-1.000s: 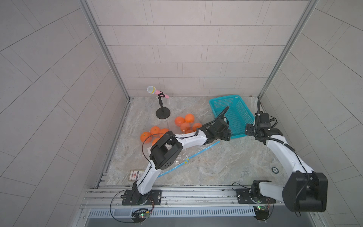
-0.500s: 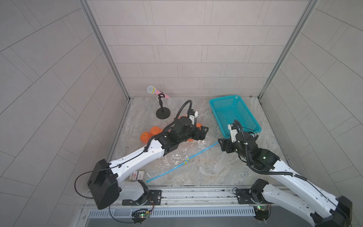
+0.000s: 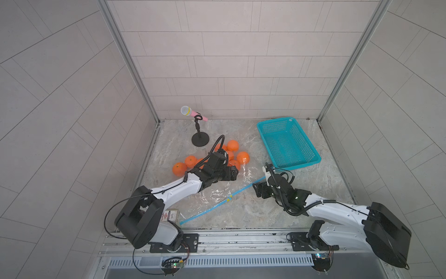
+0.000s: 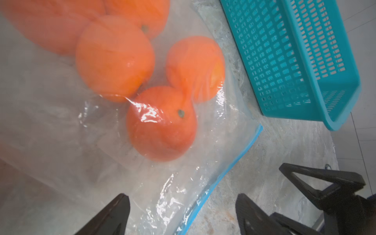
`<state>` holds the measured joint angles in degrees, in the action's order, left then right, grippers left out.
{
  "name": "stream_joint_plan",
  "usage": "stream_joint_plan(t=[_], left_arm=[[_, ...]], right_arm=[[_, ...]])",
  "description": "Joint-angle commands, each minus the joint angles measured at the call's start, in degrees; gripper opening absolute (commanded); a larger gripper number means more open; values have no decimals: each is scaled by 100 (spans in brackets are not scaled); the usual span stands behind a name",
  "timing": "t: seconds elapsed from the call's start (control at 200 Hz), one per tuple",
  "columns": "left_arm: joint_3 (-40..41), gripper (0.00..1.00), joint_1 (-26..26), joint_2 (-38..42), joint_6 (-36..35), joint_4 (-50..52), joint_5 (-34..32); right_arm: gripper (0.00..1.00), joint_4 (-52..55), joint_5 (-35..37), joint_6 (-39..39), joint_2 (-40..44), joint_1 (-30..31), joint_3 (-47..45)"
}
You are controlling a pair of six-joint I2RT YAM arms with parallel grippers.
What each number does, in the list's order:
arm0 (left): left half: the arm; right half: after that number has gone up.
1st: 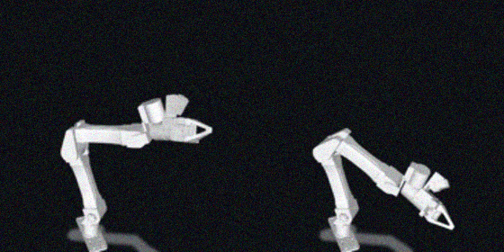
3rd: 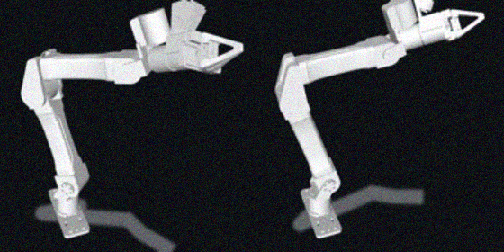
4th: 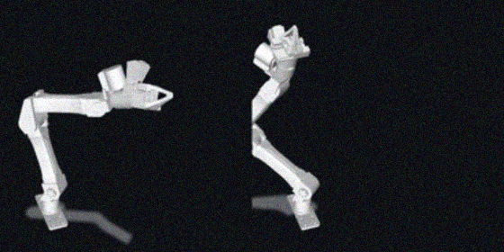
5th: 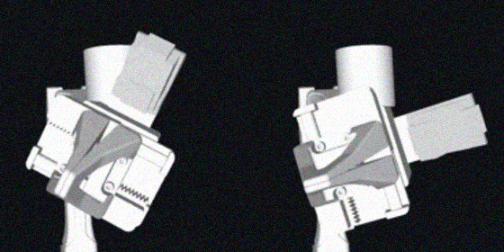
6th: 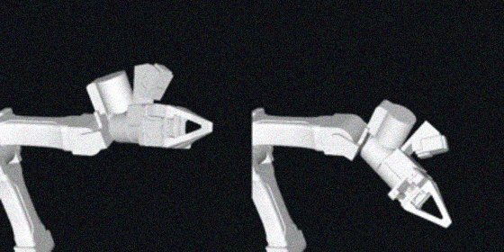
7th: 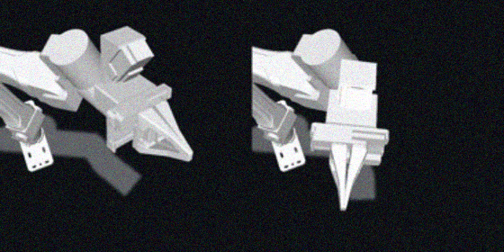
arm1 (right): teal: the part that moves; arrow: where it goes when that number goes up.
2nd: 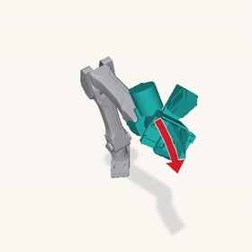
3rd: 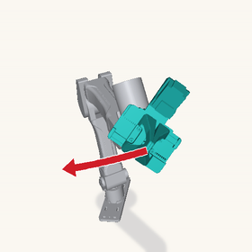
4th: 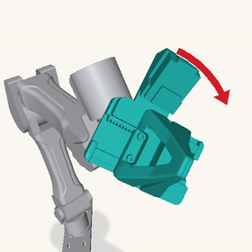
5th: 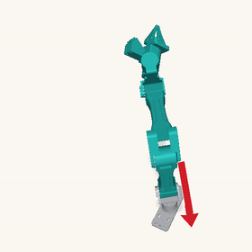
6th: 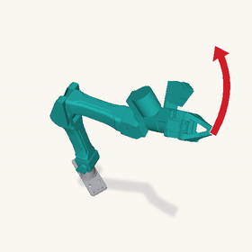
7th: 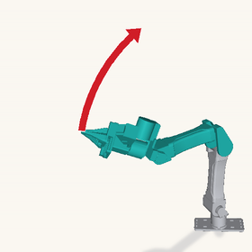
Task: Open the zip-top bag and take out the orange
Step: Pick up the zipper food storage bag at the center of the board.
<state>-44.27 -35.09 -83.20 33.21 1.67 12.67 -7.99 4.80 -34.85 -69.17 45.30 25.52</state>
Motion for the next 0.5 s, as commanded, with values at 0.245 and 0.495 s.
stream_joint_plan(t=[0.245,0.495], left_arm=[[182,88,178,-701,45,-797,202],[111,89,266,-843,88,-925,273]], right_arm=[[86,-581,-53,-925,-844,200,25],[87,-1766,243,-766,-1602,-100,-114]])
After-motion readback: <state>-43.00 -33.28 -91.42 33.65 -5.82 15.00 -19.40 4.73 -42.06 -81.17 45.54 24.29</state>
